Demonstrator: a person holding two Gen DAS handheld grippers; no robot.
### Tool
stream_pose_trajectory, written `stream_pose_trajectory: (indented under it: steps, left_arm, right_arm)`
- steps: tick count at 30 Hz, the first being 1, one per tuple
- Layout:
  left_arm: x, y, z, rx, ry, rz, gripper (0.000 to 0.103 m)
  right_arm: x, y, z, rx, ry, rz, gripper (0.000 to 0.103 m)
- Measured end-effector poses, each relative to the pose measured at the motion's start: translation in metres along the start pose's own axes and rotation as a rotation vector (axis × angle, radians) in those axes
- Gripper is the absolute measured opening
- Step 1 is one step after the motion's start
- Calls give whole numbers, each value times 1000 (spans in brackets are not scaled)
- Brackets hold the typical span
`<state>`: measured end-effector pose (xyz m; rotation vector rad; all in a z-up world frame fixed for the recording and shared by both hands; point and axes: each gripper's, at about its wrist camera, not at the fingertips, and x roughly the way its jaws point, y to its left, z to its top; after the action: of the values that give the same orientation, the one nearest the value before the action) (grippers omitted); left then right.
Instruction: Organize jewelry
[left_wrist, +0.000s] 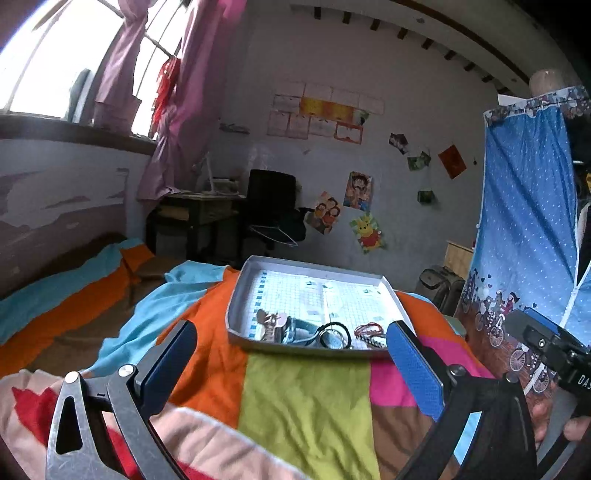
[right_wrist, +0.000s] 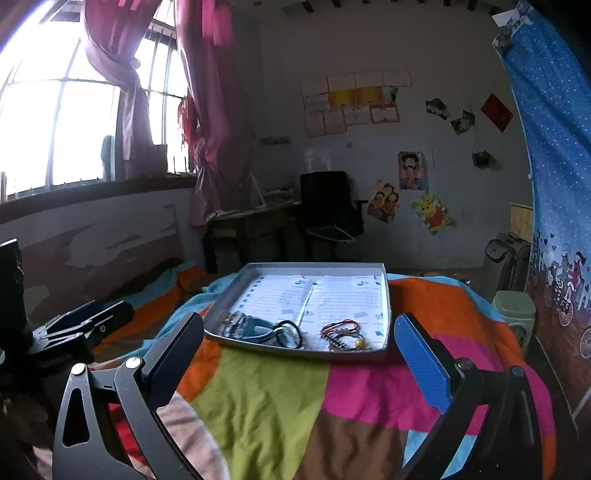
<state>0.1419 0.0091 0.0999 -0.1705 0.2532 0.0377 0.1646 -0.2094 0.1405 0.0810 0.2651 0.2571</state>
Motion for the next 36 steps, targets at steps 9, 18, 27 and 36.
stream_pose_trajectory:
  steps: [9, 18, 27, 36]
  left_arm:
    - [-49, 6, -17, 4, -6, 12, 103]
    - [-82, 11, -42, 15, 5, -5, 103]
    - [-102, 23, -69, 28, 27, 15, 103]
    - [-103, 30, -87, 44, 35, 47, 103]
  right_arm:
    - [-52, 22, -19, -28, -23, 3, 102]
    - [-84, 35, -46, -30, -20, -20, 102]
    - [-100, 39, -71, -20, -15, -40, 102]
    - [-97, 49, -91, -17, 5, -59, 102]
